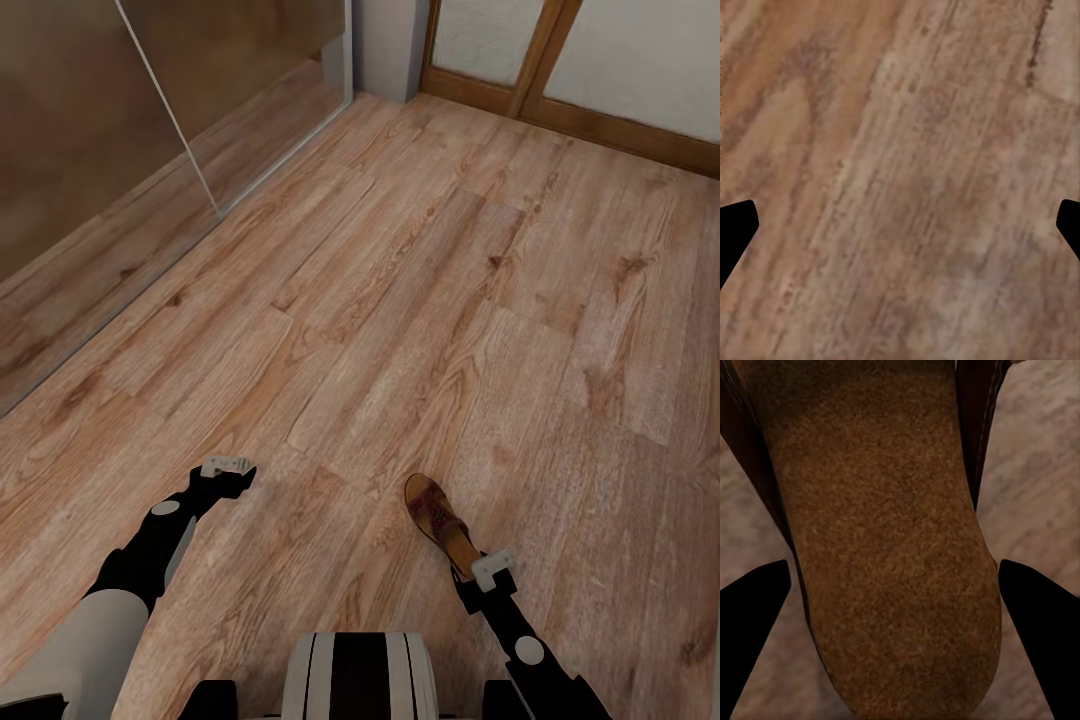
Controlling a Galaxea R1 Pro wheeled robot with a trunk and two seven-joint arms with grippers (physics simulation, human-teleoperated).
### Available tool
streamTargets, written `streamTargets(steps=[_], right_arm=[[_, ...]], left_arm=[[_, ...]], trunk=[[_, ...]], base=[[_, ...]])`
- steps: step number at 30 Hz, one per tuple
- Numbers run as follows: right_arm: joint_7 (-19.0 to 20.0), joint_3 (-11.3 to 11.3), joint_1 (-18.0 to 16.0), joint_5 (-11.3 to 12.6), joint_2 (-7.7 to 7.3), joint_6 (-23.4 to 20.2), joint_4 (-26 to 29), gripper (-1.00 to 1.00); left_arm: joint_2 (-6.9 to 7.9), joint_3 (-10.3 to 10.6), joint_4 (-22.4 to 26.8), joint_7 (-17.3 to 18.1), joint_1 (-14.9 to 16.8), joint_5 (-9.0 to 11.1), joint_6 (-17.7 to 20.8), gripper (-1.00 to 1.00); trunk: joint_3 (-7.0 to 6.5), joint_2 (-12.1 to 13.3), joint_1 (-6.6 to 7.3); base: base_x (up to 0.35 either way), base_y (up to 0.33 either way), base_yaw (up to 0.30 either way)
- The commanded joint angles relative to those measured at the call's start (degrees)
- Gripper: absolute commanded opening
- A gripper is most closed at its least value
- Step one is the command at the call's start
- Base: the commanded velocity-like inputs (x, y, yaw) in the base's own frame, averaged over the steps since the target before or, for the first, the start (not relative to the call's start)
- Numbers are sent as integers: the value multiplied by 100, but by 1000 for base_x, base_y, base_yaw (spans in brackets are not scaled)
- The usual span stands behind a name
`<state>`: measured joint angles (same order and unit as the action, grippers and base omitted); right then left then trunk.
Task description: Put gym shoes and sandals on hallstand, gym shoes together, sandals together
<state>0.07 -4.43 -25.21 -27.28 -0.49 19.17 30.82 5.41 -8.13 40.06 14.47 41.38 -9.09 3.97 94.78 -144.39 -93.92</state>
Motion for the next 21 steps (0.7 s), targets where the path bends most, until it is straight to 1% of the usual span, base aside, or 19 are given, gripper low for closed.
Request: streamTargets(steps=[1, 13, 21], right_arm=[[11, -23, -2, -67, 5, 25, -7, -100], [11, -26, -2, -67, 5, 25, -8, -100], [11, -33, -2, -60, 5, 25, -7, -100]], left_arm=[[-4, -29, 10, 47, 1, -58, 24, 100], [8, -23, 14, 47, 1, -58, 24, 100], [23, -24, 5, 47, -5, -58, 24, 100]], trunk=[[3, -1, 0], [3, -1, 0], [-174, 10, 21]], base=[[0, 0, 0], [0, 0, 0], [0, 0, 0]])
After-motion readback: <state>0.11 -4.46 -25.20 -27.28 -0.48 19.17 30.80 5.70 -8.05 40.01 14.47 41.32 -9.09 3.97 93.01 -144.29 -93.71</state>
